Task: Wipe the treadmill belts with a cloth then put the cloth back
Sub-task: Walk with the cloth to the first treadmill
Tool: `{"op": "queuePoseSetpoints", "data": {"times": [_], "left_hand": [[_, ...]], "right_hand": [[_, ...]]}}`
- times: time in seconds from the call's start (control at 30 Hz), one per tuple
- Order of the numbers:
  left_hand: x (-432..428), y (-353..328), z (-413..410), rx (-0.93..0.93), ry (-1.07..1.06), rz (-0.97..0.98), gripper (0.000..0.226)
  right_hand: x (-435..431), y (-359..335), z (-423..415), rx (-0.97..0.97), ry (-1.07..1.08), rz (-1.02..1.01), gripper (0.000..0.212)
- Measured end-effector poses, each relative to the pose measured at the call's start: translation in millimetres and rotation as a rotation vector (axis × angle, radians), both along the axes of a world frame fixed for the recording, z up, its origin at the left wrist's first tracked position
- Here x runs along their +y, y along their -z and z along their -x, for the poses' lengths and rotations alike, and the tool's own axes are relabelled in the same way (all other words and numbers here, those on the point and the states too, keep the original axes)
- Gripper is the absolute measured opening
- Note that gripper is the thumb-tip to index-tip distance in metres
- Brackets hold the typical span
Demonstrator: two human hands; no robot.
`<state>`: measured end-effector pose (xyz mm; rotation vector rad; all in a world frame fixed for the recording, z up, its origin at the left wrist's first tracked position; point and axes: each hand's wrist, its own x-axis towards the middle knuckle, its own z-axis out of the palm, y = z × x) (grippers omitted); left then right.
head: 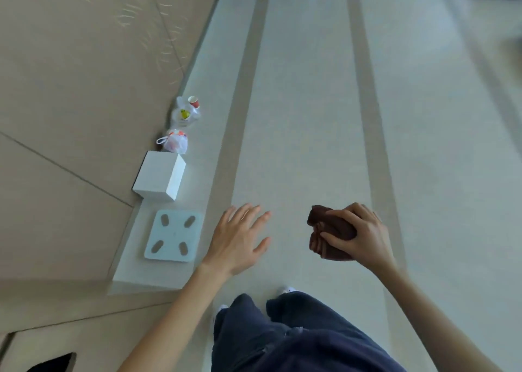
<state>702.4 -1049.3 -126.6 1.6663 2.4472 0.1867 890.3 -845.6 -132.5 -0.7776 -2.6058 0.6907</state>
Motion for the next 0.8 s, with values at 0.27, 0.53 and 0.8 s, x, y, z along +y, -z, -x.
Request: {"op": "queuePoseSetpoints", "data": {"times": [0.27, 0.53, 0.8], "left_hand": [[116, 0, -28, -0.039, 0.241, 0.007, 0.049], [240, 1, -8, -0.012, 0.47, -0.013, 0.047], [383, -17, 30, -0.003, 0.592, -0.066, 0.049]], "right_hand": [[34, 4, -72, 0.053, 0.384, 0.114, 0.035], [84, 18, -90, 0.092, 0.648, 0.181, 0.034], [199, -9, -59, 0.119, 0.803, 0.08, 0.034]]}}
